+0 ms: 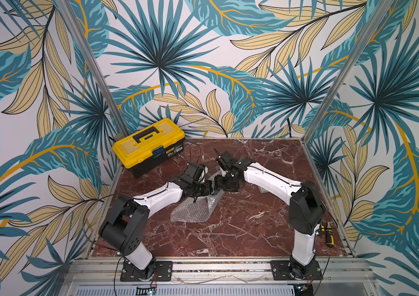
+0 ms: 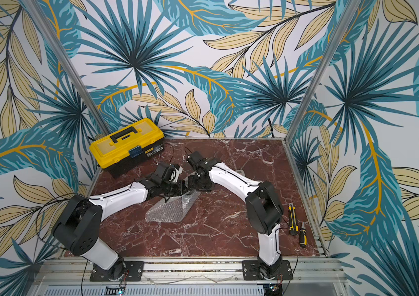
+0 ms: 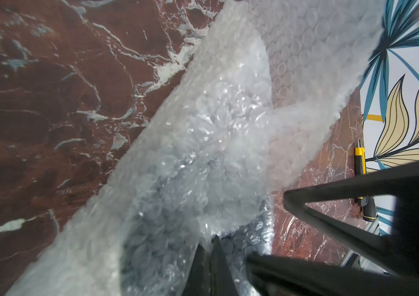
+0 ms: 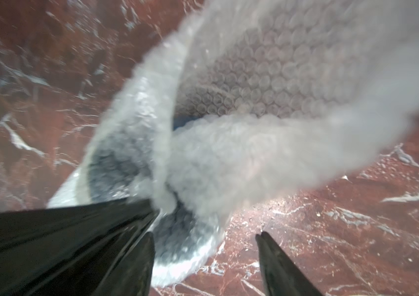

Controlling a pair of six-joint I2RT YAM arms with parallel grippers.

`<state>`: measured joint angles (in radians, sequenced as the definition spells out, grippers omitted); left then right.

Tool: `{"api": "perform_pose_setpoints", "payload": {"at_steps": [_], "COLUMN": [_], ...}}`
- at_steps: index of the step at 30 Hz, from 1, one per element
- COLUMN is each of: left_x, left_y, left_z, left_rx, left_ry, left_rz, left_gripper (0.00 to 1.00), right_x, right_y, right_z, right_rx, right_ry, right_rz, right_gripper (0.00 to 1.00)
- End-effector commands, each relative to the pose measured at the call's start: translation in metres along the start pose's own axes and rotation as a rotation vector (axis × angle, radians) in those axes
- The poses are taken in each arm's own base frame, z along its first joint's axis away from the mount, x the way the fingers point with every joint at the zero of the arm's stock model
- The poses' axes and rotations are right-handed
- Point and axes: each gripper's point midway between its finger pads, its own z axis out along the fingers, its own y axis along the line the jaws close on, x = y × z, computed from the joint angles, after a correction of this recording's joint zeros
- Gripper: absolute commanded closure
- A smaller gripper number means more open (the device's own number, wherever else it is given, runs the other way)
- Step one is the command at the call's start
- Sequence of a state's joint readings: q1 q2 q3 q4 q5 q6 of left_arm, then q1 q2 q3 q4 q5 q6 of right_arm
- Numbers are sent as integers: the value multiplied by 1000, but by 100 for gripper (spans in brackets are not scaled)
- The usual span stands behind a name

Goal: Wrap mugs in bubble wrap
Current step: Wrap the mug in bubble wrap.

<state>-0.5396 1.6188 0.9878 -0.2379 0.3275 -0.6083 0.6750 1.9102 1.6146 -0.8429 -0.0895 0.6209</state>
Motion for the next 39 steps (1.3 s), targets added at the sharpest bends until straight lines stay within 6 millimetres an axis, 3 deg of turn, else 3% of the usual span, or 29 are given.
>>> {"api": "perform_pose_setpoints", "payload": {"at_steps": [1,4,6,15,20,22,25,29,32,39], "left_x": [17,23,28,29,23,17,6,-3,-9,-15], "left_y": [7,9,13,11,0,-8,-18,-24,-16,22], "left_z": [5,4,5,5,0,-8,-24,-48,-58,-52], "left_rx": [-13,-11,-19,-12,21,38,45,16,-57,-243], "left_ry": [38,48,59,62,51,28,-18,-56,-85,-98], "left_rz": [24,35,32,47,61,69,90,114,131,110], "left_gripper": [100,100,100,100,100,79,59,53,51,48], "right_x": [1,-6,-7,-8,-2,1,6,10,11,14], "right_y": [-6,2,4,-3,-8,-13,-17,-18,-19,-20], "right_z": [-5,-1,7,50,73,78,84,88,89,90], "right_rx": [11,-17,-17,28,54,69,81,82,84,79], "right_ry": [-6,-5,16,59,106,114,130,145,149,153], "right_rz": [28,23,23,47,53,55,53,53,54,53], "right_gripper": [30,14,12,13,20,23,24,26,27,27]}}
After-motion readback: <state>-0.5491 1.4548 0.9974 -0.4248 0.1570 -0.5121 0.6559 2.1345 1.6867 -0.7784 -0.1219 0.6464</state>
